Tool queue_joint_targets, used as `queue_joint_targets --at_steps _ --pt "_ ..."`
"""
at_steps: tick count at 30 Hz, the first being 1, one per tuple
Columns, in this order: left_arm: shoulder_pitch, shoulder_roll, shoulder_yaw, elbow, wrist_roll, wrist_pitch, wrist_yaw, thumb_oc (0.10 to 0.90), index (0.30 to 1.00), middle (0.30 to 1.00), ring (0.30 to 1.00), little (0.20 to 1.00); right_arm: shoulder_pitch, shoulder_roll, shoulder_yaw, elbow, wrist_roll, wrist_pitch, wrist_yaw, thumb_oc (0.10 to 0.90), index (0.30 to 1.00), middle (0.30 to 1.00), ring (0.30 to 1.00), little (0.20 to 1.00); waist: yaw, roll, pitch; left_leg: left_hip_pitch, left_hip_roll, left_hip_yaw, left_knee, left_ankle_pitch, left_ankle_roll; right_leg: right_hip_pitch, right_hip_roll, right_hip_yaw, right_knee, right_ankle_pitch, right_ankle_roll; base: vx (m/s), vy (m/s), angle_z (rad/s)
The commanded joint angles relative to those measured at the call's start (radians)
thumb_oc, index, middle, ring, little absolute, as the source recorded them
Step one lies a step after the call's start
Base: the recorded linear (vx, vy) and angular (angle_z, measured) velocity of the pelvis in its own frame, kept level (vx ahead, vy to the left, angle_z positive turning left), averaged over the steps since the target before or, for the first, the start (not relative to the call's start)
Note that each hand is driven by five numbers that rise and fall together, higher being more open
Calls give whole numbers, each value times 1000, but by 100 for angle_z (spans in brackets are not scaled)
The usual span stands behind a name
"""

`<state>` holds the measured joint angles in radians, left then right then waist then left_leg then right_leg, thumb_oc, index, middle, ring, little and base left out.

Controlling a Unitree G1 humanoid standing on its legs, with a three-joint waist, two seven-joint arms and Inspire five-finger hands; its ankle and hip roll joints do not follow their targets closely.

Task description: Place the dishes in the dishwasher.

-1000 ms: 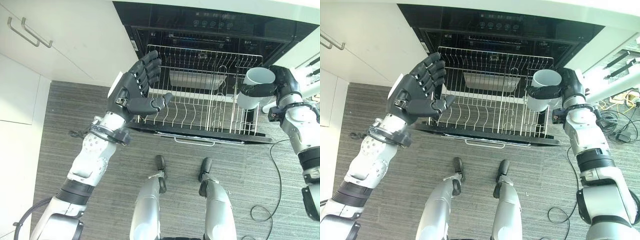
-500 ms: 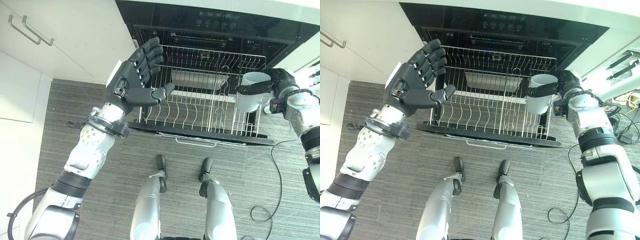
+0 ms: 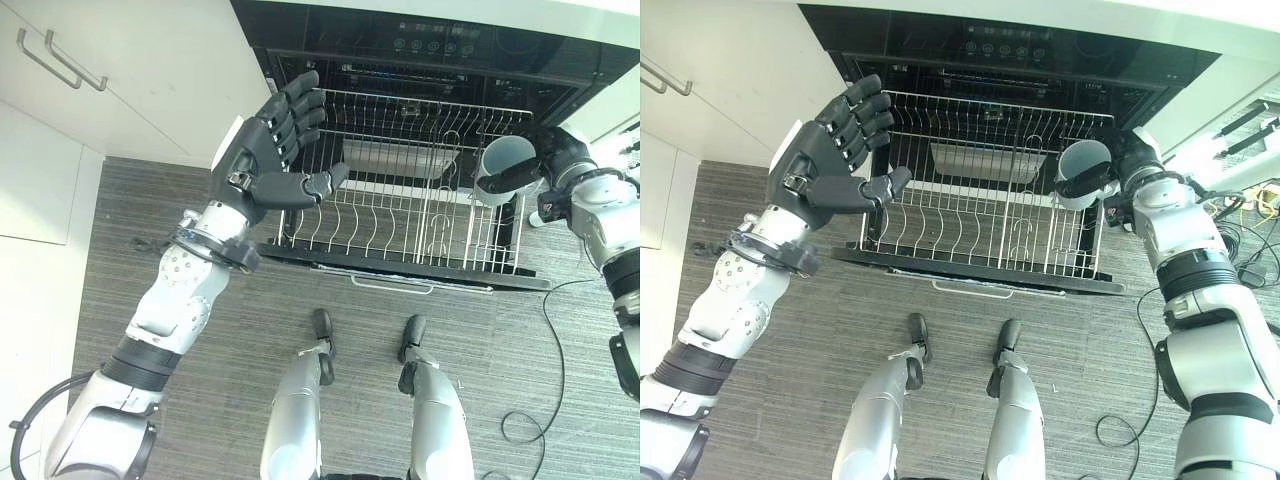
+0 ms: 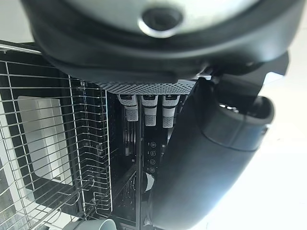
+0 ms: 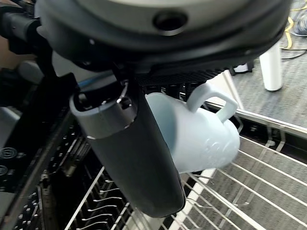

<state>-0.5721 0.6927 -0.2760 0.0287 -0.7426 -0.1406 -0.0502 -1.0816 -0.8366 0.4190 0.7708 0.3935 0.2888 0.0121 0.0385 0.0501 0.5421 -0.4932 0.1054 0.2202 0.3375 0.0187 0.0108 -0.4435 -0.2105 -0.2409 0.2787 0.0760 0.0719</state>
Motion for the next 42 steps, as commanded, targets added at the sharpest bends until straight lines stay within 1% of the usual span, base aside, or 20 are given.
queue_joint_targets --at_steps 1,4,11,14,17,20,23,26,27,29,30,31,33,34,35,36,37,40,41,42 --pt "-61 26 44 -120 -9 -137 -13 800 900 900 900 900 -142 -111 11 -107 -54 -104 -57 800 900 900 900 900 25 -20 -35 128 -10 -110 -38 -169 -18 -17 23 -7 72 -138 36 -67 -20 -2" --pt "-55 24 47 -126 -3 -140 -10 800 900 900 900 900 -145 -112 3 -145 -63 -114 -76 800 900 900 900 900 23 -18 -35 125 -11 -112 -38 -168 -19 -16 26 -5 68 -139 35 -24 4 -5" --pt "-28 10 65 -137 16 -149 -10 800 900 900 900 900 -126 -107 -36 -270 -99 -73 -80 800 900 900 900 900 18 -20 -34 118 -14 -112 -38 -165 -20 -11 37 6 57 -143 31 -2 6 -2" --pt "-21 7 79 -141 19 -150 -13 800 900 900 900 900 -102 -108 -45 -304 -110 -57 -86 800 900 900 900 900 18 -26 -34 118 -14 -111 -38 -163 -21 -5 40 6 53 -146 27 -4 2 -1" --pt "-12 7 86 -147 25 -149 -10 800 900 900 900 900 -77 -110 -67 -339 -94 -59 -89 800 900 900 900 900 16 -30 -33 121 -13 -111 -38 -162 -21 1 42 5 50 -146 26 0 0 0" --pt "5 0 101 -159 35 -154 -4 800 900 900 900 900 -37 -103 -109 -401 -88 -60 -98 800 900 900 900 900 13 -33 -32 124 -12 -111 -38 -163 -22 9 48 8 45 -148 25 0 0 0" --pt "25 -7 121 -175 31 -172 -6 800 900 900 900 900 28 -97 -167 -491 -51 -60 -118 800 900 900 900 900 6 -36 -36 128 -10 -110 -38 -166 -23 20 55 8 37 -152 25 0 0 0" --pt "47 -22 148 -194 14 -185 -15 800 900 900 900 900 126 -68 -241 -599 -30 -90 -148 800 900 900 900 900 -4 -42 -38 133 -7 -108 -38 -168 -24 31 64 13 30 -155 22 0 0 0" --pt "60 -35 160 -205 12 -226 -20 800 900 900 900 900 176 -41 -275 -643 -6 -103 -166 800 900 900 900 900 -9 -43 -41 137 -5 -107 -38 -169 -24 37 69 15 26 -156 20 0 0 0" --pt "79 -60 175 -222 32 -281 -21 800 900 900 900 900 251 6 -324 -692 -13 -129 -183 800 900 900 900 900 -16 -44 -44 143 -4 -105 -38 -174 -25 46 74 20 21 -159 18 23 46 -3" --pt "84 -73 183 -231 37 -295 -20 800 900 900 900 900 290 36 -343 -721 -23 -139 -184 800 900 900 900 900 -21 -45 -46 148 -4 -104 -38 -177 -26 49 76 24 21 -163 18 16 90 -4" --pt "97 -97 196 -255 65 -320 -9 800 900 900 900 900 372 93 -371 -780 -15 -168 -201 800 900 900 900 900 -28 -50 -50 157 -7 -102 -38 -183 -26 58 79 31 21 -170 18 15 100 -4" --pt "112 -115 210 -272 92 -336 9 800 900 900 900 900 440 144 -395 -836 -7 -188 -209 800 900 900 900 900 -34 -55 -57 167 -8 -98 -38 -189 -26 66 79 36 21 -177 18 26 106 -4" --pt "128 -126 227 -283 110 -341 36 800 900 900 900 900 490 184 -414 -873 -14 -216 -214 800 900 900 900 900 -38 -58 -63 178 -11 -95 -38 -193 -25 75 79 43 21 -180 18 43 128 -15" --pt "143 -133 241 -287 100 -351 36 800 900 900 900 900 522 203 -427 -898 -14 -224 -201 800 900 900 900 900 -41 -60 -67 187 -12 -93 -38 -197 -25 80 77 47 21 -183 19 53 239 -29" --pt "182 -161 267 -300 101 -368 34 800 900 900 900 900 591 259 -443 -946 2 -243 -199 800 900 900 900 900 -44 -63 -79 208 -22 -88 -38 -207 -23 95 66 55 21 -187 23 51 259 -29" --pt "208 -170 281 -306 100 -375 26 800 900 900 900 900 625 276 -452 -965 13 -252 -194 800 900 900 900 900 -44 -67 -85 220 -27 -85 -38 -214 -20 103 60 59 21 -188 27 48 316 -19" --pt "300 -198 315 -340 122 -381 9 800 900 900 900 900 751 315 -494 -1000 33 -317 -164 800 900 900 900 900 -41 -74 -105 258 -47 -74 -38 -233 -7 130 33 67 21 -183 47 40 261 -6" --pt "339 -204 327 -348 129 -376 -8 800 900 900 900 900 802 325 -513 -1009 34 -347 -151 800 900 900 900 900 -39 -74 -115 272 -53 -71 -38 -239 -1 143 21 71 21 -178 60 86 413 -5" --pt "413 -200 360 -369 145 -348 -46 800 900 900 900 900 885 344 -556 -1042 28 -384 -146 800 900 900 900 900 -34 -70 -140 295 -61 -79 -38 -252 9 167 1 82 21 -158 89 96 365 1"
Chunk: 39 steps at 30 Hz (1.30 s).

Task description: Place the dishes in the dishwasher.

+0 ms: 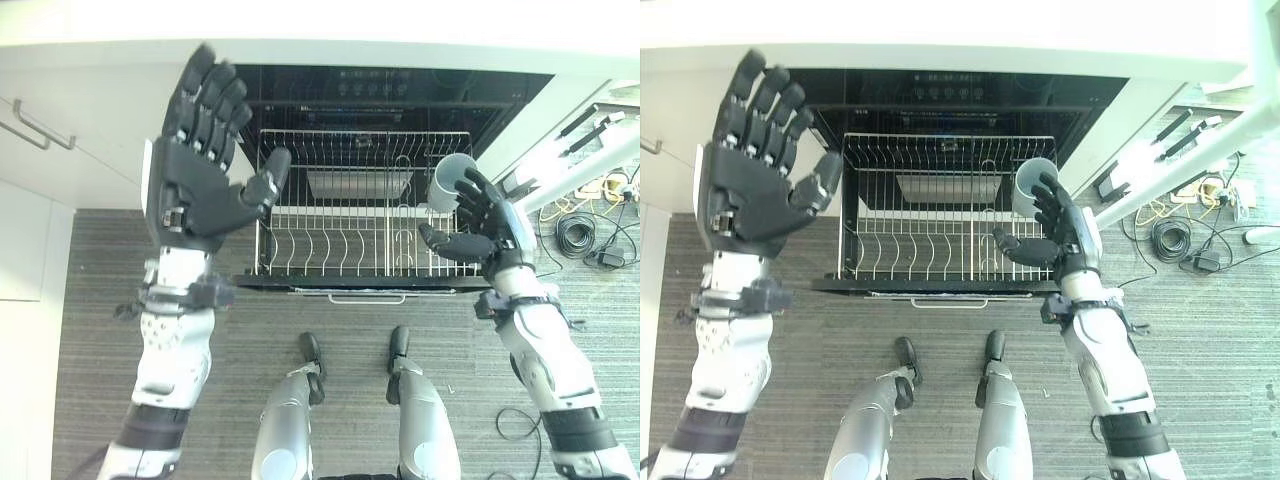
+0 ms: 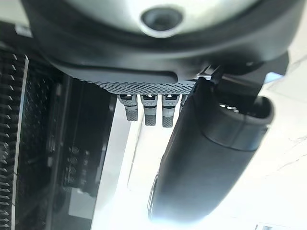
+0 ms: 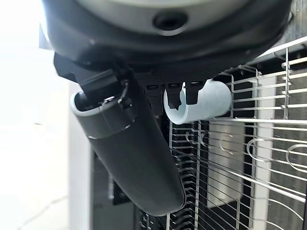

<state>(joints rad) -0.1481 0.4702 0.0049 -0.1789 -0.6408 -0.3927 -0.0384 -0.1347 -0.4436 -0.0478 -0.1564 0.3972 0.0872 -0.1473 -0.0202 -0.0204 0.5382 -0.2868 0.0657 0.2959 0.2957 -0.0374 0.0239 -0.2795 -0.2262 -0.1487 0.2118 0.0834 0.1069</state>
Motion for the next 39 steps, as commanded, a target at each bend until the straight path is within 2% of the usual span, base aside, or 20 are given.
queue_joint_targets --at_steps 1,3,5,7,10,12,13,20,21,22,25,27,29,32,34,35,36,37,38,39 --pt "4 23 86 -166 39 -87 -70 800 900 900 900 900 -46 -44 -100 -125 33 -189 15 800 900 900 900 900 23 3 -143 91 -21 -159 4 -199 -2 9 14 -5 88 -161 60 120 369 2" --pt "69 25 117 -181 13 -61 -124 800 900 900 900 900 28 -6 -130 -157 31 -227 30 800 900 900 900 900 24 16 -171 105 -22 -167 4 -204 3 27 11 -10 88 -136 67 126 255 -3" --pt "119 13 134 -196 19 -38 -145 800 900 900 900 900 70 23 -136 -181 26 -248 51 800 900 900 900 900 35 31 -194 128 -11 -144 4 -211 12 76 19 -87 88 -102 68 133 269 -3" --pt "124 8 130 -192 28 -22 -147 800 900 900 900 900 74 23 -128 -182 6 -250 42 800 900 900 900 900 36 47 -210 135 -3 -145 4 -214 20 117 69 -111 88 -148 51 96 156 -28" --pt "107 2 112 -168 18 12 -162 800 900 900 900 900 85 4 -140 -176 -24 -241 10 800 900 900 900 900 17 48 -241 139 -36 -182 4 -203 22 154 192 -56 88 -226 -1 119 25 -11" --pt "104 -5 108 -155 16 23 -160 800 900 900 900 900 89 -3 -151 -169 -13 -253 11 800 900 900 900 900 17 39 -257 143 -53 -184 4 -200 17 161 211 -64 88 -256 -20 151 -66 41" --pt "107 -9 111 -146 18 29 -155 800 900 900 900 900 103 -8 -165 -165 -5 -269 19 800 900 900 900 900 18 27 -266 149 -67 -178 4 -197 13 168 199 -70 88 -270 -27 177 -114 29" --pt "177 -44 138 -155 5 38 -178 800 900 900 900 900 174 -24 -210 -206 11 -287 46 800 900 900 900 900 8 16 -288 208 -66 -132 4 -184 -3 214 183 -69 88 -297 -63 160 -110 9" --pt "176 -48 140 -152 -8 49 -185 800 900 900 900 900 168 -42 -215 -208 9 -286 25 800 900 900 900 900 9 -6 -273 248 -79 -90 4 -169 -21 241 145 -76 88 -292 -75 179 -87 12" --pt "175 -48 139 -152 -13 50 -186 800 900 900 900 900 165 -46 -215 -207 8 -283 19 800 900 900 900 900 7 -9 -270 251 -69 -76 4 -167 -25 247 137 -80 88 -290 -76 159 -36 20" --pt "194 -45 143 -163 -25 48 -191 800 900 900 900 900 155 -65 -219 -204 23 -266 13 800 900 900 900 900 -9 -3 -262 276 30 -50 4 -160 -49 272 124 -91 88 -298 -76 98 146 18" --pt "221 -51 150 -183 -36 49 -182 800 900 900 900 900 171 -76 -230 -217 33 -258 31 800 900 900 900 900 -17 16 -277 256 87 -83 4 -147 -76 269 126 -85 88 -307 -73 104 293 25" --pt "229 -56 153 -183 -51 47 -171 800 900 900 900 900 162 -98 -234 -221 39 -234 40 800 900 900 900 900 -17 39 -298 198 148 -153 4 -107 -119 259 127 -67 88 -313 -70 119 419 7" --pt "216 -63 133 -170 -59 33 -174 800 900 900 900 900 115 -127 -226 -214 35 -202 11 800 900 900 900 900 -15 62 -314 135 221 -217 4 -72 -154 265 109 -48 88 -331 -66 129 492 -34" --pt "212 -63 134 -165 -65 29 -179 800 900 900 900 900 107 -130 -228 -211 36 -199 9 800 900 900 900 900 -16 65 -316 137 223 -222 4 -77 -154 265 101 -44 88 -330 -60 101 586 -49" --pt "193 -48 142 -155 -87 28 -188 800 900 900 900 900 84 -140 -221 -211 24 -188 -8 800 900 900 900 900 -16 75 -323 169 198 -229 4 -115 -148 255 44 -28 88 -312 -9 115 950 -66" --pt "177 -35 148 -151 -105 48 -203 800 900 900 900 900 95 -131 -227 -212 23 -201 -22 800 900 900 900 900 -18 68 -325 186 180 -196 4 -127 -141 256 -3 -27 88 -286 34 120 1027 -34" --pt "175 -33 148 -151 -110 51 -208 800 900 900 900 900 97 -129 -229 -213 21 -204 -27 800 900 900 900 900 -18 66 -325 188 177 -191 4 -127 -139 256 -9 -28 88 -283 40 80 696 -25" --pt "163 -23 147 -144 -119 68 -231 800 900 900 900 900 133 -112 -244 -225 35 -226 -43 800 900 900 900 900 -16 50 -326 196 137 -180 4 -142 -120 255 -61 -30 88 -232 62 63 542 -4" --pt "163 -17 149 -147 -112 75 -241 800 900 900 900 900 157 -96 -257 -238 55 -233 -43 800 900 900 900 900 -12 37 -326 197 110 -177 4 -153 -107 249 -91 -31 88 -186 73 54 533 -5"
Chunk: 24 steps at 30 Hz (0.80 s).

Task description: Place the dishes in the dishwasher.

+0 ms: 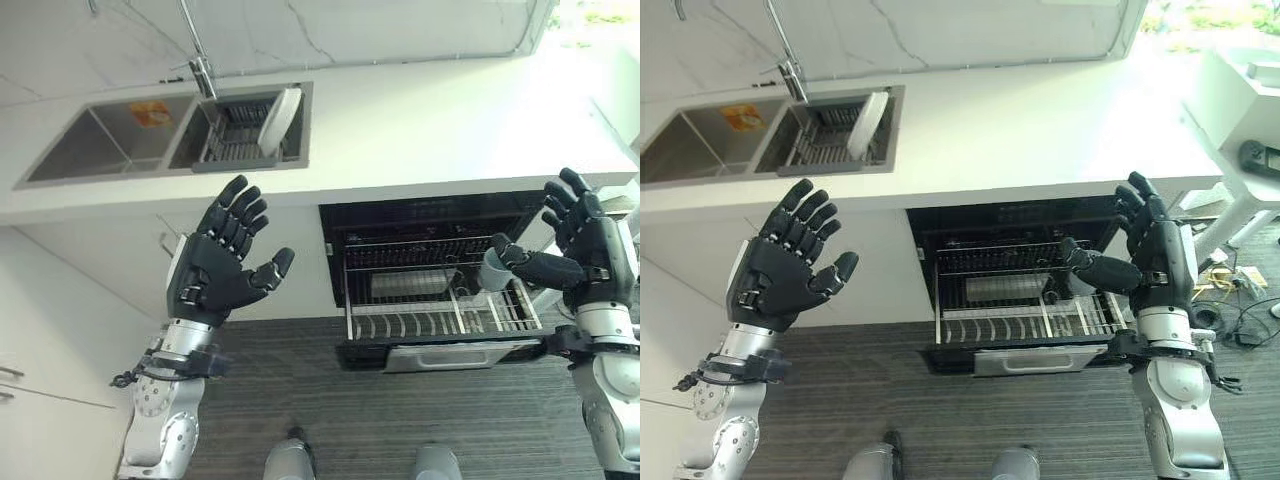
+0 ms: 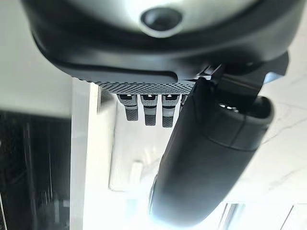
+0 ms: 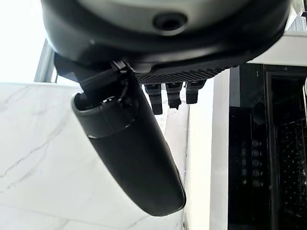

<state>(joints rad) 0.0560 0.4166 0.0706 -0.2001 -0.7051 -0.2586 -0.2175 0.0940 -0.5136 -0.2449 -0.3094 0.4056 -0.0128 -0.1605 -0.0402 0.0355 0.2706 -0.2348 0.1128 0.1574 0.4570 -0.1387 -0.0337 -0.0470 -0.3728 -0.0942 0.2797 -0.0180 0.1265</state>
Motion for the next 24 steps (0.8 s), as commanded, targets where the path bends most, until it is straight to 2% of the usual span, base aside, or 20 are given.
queue_joint_targets --at_steps 1,2,3,4,5,6,7,9,10,13,17,18,20,24 --pt "-43 40 82 -128 -41 -55 -63 800 900 900 900 900 -60 -15 -64 -90 56 -136 -27 800 900 900 900 900 10 -28 -60 146 47 -32 -157 -56 -40 9 37 -84 20 -51 62 11 408 6" --pt "-48 52 83 -133 -32 -49 -54 800 900 900 900 900 -49 9 -58 -95 72 -145 -12 800 900 900 900 900 16 -40 -56 147 22 -30 -157 -69 -26 -12 4 -93 20 26 73 -10 378 4" --pt "-51 63 86 -136 -30 -45 -45 800 900 900 900 900 -49 29 -45 -93 66 -151 5 800 900 900 900 900 26 -45 -54 148 10 -27 -157 -77 -13 -25 -6 -105 20 60 77 -13 353 -13" --pt "-50 69 91 -137 -28 -43 -41 800 900 900 900 900 -51 36 -39 -89 62 -153 16 800 900 900 900 900 35 -46 -52 150 7 -22 -157 -81 -5 -23 -8 -115 20 66 77 -39 390 -40" --pt "-46 72 101 -147 -11 -35 -33 800 900 900 900 900 -66 53 -14 -79 31 -154 29 800 900 900 900 900 61 -43 -53 154 -1 -9 -157 -97 15 -6 -1 -165 20 69 71 -44 306 -54" --pt "-46 72 100 -151 -8 -31 -30 800 900 900 900 900 -74 57 -4 -75 25 -153 29 800 900 900 900 900 66 -42 -53 154 -3 -6 -157 -100 20 -5 8 -175 20 67 68 -55 312 -91" --pt "-49 71 96 -151 -2 -29 -25 800 900 900 900 900 -85 61 8 -70 19 -151 29 800 900 900 900 900 70 -41 -53 153 -4 -3 -157 -104 28 -4 30 -185 20 52 63 -47 228 -108" --pt "-64 76 75 -151 13 -23 -26 800 900 900 900 900 -97 56 17 -63 12 -149 8 800 900 900 900 900 75 -46 -57 141 -29 -15 -157 -110 51 -11 138 -194 20 -42 37 -44 254 -60" --pt "-67 74 64 -152 25 -24 -27 800 900 900 900 900 -98 49 14 -62 19 -150 -1 800 900 900 900 900 76 -51 -58 139 -39 -18 -157 -110 57 -14 172 -200 20 -74 28 -40 169 -4" --pt "-61 73 45 -158 67 -42 -23 800 900 900 900 900 -96 24 -2 -58 56 -151 1 800 900 900 900 900 77 -66 -52 147 -65 -7 -157 -114 68 -30 231 -224 20 -107 17 12 93 19" --pt "-49 68 38 -166 98 -56 -20 800 900 900 900 900 -69 21 -7 -60 66 -166 12 800 900 900 900 900 62 -75 -52 160 -90 0 -157 -127 81 -74 255 -194 20 -103 13 47 -3 -15" --pt "-48 70 35 -164 102 -63 -20 800 900 900 900 900 -63 26 -7 -59 69 -179 13 800 900 900 900 900 51 -78 -49 163 -99 1 -157 -128 90 -99 254 -178 20 -72 17 61 -59 30" --pt "-41 65 28 -166 104 -68 -20 800 900 900 900 900 -58 33 -3 -62 70 -185 3 800 900 900 900 900 47 -74 -51 176 -109 0 -157 -136 96 -97 266 -159 20 -88 7 147 -124 34" --pt "-25 59 31 -178 105 -65 -14 800 900 900 900 900 -60 31 1 -71 62 -170 7 800 900 900 900 900 50 -71 -59 196 -108 14 -157 -145 95 -76 269 -168 20 -112 -9 172 -108 6"
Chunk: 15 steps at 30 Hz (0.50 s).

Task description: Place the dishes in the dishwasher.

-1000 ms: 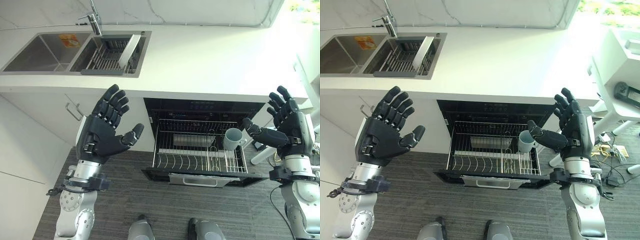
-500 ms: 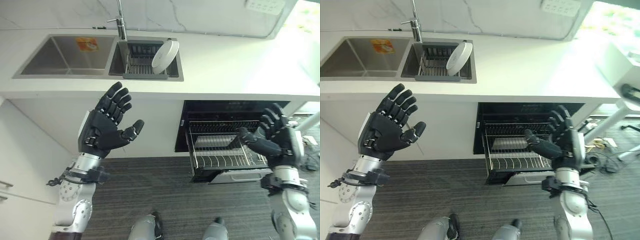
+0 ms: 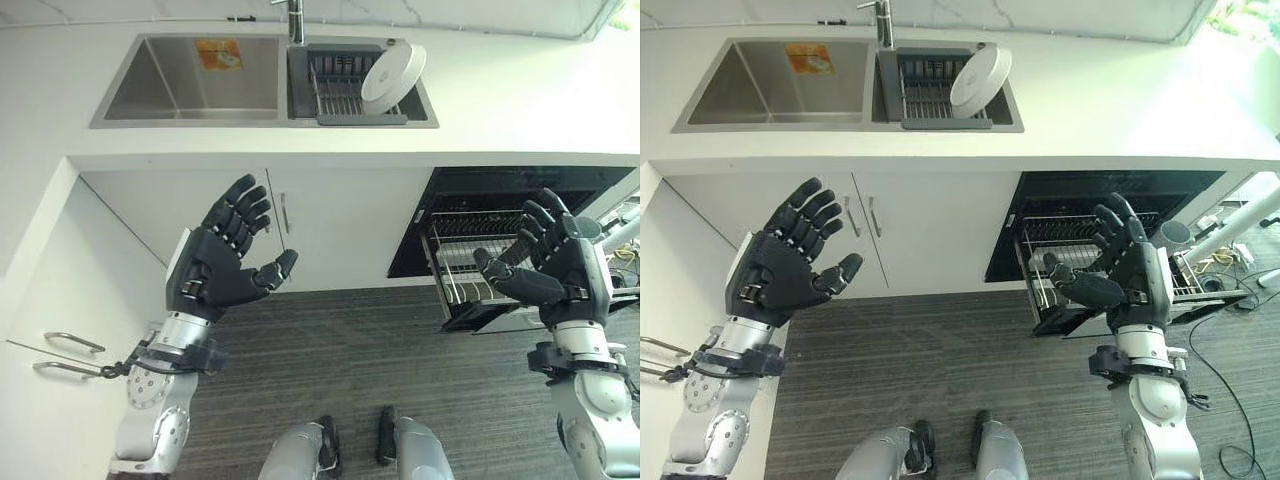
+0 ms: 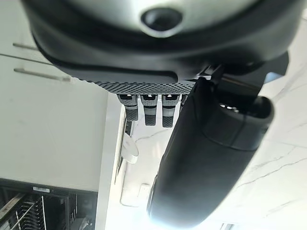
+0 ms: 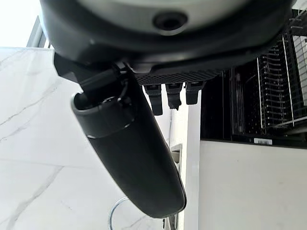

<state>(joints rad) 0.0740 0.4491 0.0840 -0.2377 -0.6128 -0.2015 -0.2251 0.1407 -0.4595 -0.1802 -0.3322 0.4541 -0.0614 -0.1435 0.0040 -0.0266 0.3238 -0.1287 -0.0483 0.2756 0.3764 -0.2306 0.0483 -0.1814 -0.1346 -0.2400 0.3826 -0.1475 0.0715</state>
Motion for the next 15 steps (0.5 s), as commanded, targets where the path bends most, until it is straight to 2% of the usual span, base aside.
queue_joint_targets --at_steps 1,5,7,8,10,11,12,13,15 --pt "-37 23 17 -146 10 -116 7 800 900 900 900 900 -106 -28 -61 -58 7 -108 -15 800 900 900 900 900 3 -7 -120 97 56 -93 -76 -55 11 70 36 -22 -83 1 34 212 -126 -2" --pt "-46 15 2 -143 5 -104 22 800 900 900 900 900 -110 -36 -62 -72 -6 -92 -29 800 900 900 900 900 -10 -7 -131 102 82 -70 -76 -48 -3 90 48 -29 -83 -23 7 177 -141 14" --pt "-48 12 -3 -145 12 -104 21 800 900 900 900 900 -103 -40 -68 -78 -2 -92 -32 800 900 900 900 900 -18 -5 -124 116 94 -64 -76 -51 -10 106 51 -38 -83 -32 2 185 -184 17" --pt "-49 14 -4 -141 11 -115 16 800 900 900 900 900 -95 -46 -76 -80 15 -99 -26 800 900 900 900 900 -29 -6 -118 141 99 -55 -76 -45 -19 118 55 -39 -83 -37 -12 187 -219 13" --pt "-48 15 -4 -142 5 -121 17 800 900 900 900 900 -90 -51 -80 -81 18 -100 -14 800 900 900 900 900 -32 -10 -114 156 94 -49 -76 -33 -28 125 54 -33 -83 -39 -22 168 -182 8" --pt "-47 11 -6 -144 2 -129 20 800 900 900 900 900 -86 -64 -82 -81 33 -100 0 800 900 900 900 900 -28 -28 -107 181 71 -44 -76 12 -44 135 41 -18 -83 -41 -35 158 -171 -5" --pt "-44 9 -5 -148 1 -132 22 800 900 900 900 900 -85 -70 -83 -80 38 -100 8 800 900 900 900 900 -25 -35 -99 174 69 -44 -37 37 -56 143 39 -10 -83 -42 -43 155 -198 -7" --pt "-45 6 -7 -152 5 -135 28 800 900 900 900 900 -89 -76 -80 -77 38 -100 16 800 900 900 900 900 -23 -37 -89 138 77 -45 58 54 -70 148 41 -5 -83 -43 -53 79 -142 -20" --pt "-47 1 -10 -154 18 -137 39 800 900 900 900 900 -97 -80 -72 -74 37 -101 30 800 900 900 900 900 -20 -39 -82 91 89 -48 114 84 -80 149 40 1 -83 -42 -60 88 -106 -20"
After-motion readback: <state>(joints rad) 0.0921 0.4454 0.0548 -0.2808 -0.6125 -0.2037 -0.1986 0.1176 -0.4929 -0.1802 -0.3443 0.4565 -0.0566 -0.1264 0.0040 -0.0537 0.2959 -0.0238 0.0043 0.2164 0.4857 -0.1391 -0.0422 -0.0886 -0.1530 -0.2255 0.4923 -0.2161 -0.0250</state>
